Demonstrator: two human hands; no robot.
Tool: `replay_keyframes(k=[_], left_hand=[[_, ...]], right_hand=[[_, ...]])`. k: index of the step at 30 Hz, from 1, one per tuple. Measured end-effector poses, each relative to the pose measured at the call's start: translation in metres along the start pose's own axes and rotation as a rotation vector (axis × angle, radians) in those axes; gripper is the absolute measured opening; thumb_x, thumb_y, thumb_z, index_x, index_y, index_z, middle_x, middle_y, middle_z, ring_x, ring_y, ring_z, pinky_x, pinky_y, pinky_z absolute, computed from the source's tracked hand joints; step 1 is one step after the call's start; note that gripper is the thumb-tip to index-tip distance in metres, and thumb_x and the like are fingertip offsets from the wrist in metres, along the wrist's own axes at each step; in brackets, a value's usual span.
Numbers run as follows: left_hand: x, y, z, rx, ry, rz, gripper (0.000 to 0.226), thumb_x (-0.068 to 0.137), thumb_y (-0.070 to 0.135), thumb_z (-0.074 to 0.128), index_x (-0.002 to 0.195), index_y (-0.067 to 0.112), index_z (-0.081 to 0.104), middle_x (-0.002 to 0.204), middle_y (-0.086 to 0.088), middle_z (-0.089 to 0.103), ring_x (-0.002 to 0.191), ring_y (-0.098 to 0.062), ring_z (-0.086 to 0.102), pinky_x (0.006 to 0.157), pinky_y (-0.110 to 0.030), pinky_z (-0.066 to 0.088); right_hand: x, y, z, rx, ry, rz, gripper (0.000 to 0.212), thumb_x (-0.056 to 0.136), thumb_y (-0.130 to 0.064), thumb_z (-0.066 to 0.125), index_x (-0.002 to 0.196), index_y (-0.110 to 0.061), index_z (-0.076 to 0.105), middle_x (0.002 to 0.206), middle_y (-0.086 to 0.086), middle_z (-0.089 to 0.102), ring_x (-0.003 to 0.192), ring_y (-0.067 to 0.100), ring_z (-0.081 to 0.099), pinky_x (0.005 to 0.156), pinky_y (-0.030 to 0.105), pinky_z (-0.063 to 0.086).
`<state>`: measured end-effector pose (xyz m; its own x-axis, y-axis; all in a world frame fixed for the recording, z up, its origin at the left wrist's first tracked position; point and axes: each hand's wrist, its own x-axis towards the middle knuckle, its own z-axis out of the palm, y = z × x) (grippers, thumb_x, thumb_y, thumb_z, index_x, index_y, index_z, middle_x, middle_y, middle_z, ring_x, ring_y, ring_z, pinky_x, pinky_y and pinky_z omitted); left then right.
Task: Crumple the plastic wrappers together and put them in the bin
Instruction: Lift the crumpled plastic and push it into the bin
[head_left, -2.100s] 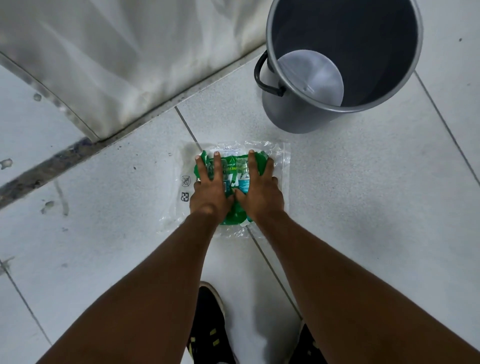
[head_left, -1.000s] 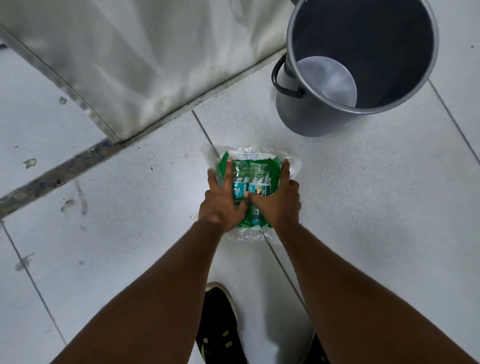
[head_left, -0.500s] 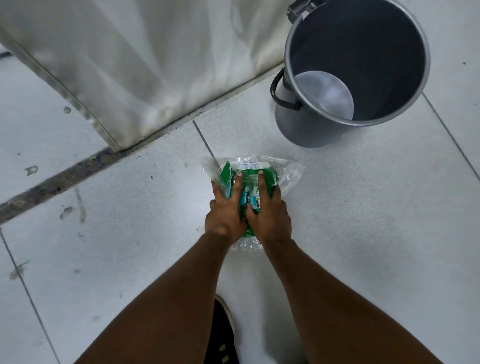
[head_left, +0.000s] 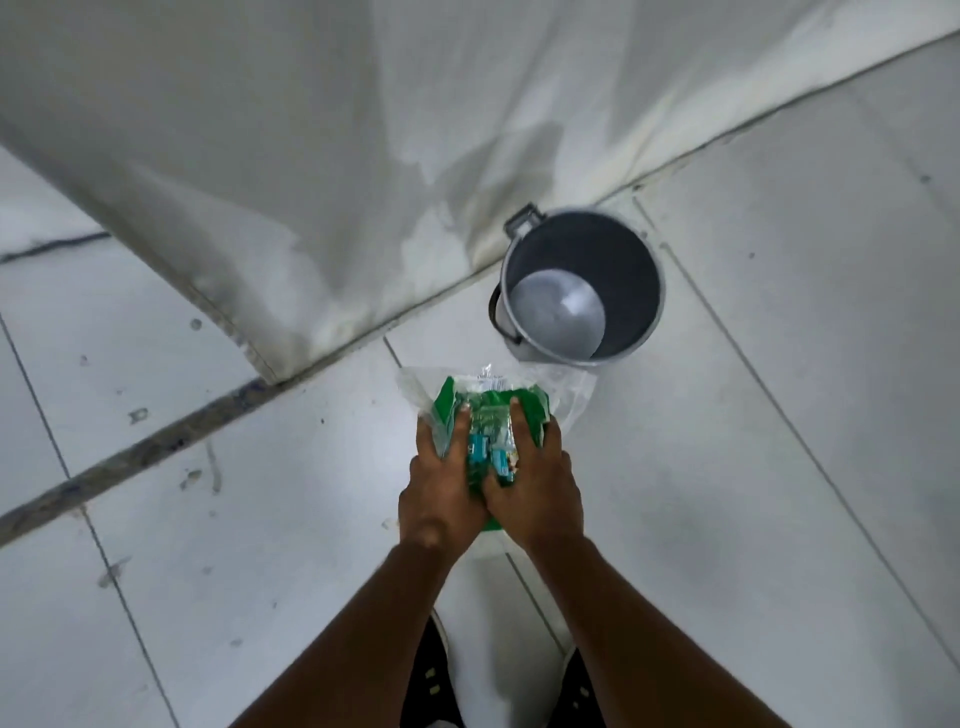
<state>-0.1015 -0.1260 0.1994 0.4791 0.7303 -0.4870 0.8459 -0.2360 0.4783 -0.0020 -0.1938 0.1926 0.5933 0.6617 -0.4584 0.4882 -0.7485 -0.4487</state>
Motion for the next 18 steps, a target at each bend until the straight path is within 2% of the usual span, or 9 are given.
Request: replay_keyframes(k=[4, 9, 14, 18], left_hand=[[-0.011, 0.057, -0.066, 0.085, -0.009, 0.083, 0.11, 0.076, 0.046, 0.077, 0.155, 0.038, 0.001, 0.16, -0.002, 0.003, 0.125, -0.023, 0.048, 0.089, -0.034, 0.053], [0.009, 0.124, -0.119, 0.116, -0.002, 0.147, 0.109, 0.075, 0.049, 0.076, 0.155, 0.038, 0.003, 0.16, -0.004, 0.002, 0.124, -0.024, 0.049, 0.092, -0.036, 0.052], [0.076, 0.178, -0.109, 0.12, -0.043, 0.136, 0.108, 0.074, 0.05, 0.077, 0.154, 0.04, 0.005, 0.162, -0.008, 0.002, 0.13, -0.031, 0.046, 0.1, -0.043, 0.05], [0.138, 0.197, -0.07, 0.126, -0.097, 0.09, 0.104, 0.075, 0.051, 0.076, 0.154, 0.04, 0.009, 0.162, -0.007, 0.003, 0.134, -0.031, 0.044, 0.1, -0.044, 0.05]], right_hand=[[-0.012, -0.032, -0.07, 0.053, 0.062, 0.025, 0.091, 0.085, -0.053, 0.063, 0.152, -0.043, 0.002, 0.16, 0.007, 0.02, 0.127, 0.034, 0.049, 0.095, 0.046, 0.052], [0.01, -0.057, -0.15, 0.071, 0.133, 0.027, 0.088, 0.088, -0.051, 0.059, 0.154, -0.04, 0.002, 0.158, 0.007, 0.025, 0.124, 0.033, 0.05, 0.094, 0.045, 0.052], [0.086, -0.03, -0.186, 0.021, 0.135, 0.065, 0.088, 0.087, -0.049, 0.059, 0.154, -0.038, 0.002, 0.158, 0.011, 0.027, 0.127, 0.036, 0.051, 0.095, 0.047, 0.053], [0.152, 0.009, -0.182, -0.034, 0.045, 0.12, 0.093, 0.086, -0.05, 0.061, 0.154, -0.036, -0.001, 0.159, 0.015, 0.023, 0.131, 0.039, 0.046, 0.1, 0.05, 0.05]])
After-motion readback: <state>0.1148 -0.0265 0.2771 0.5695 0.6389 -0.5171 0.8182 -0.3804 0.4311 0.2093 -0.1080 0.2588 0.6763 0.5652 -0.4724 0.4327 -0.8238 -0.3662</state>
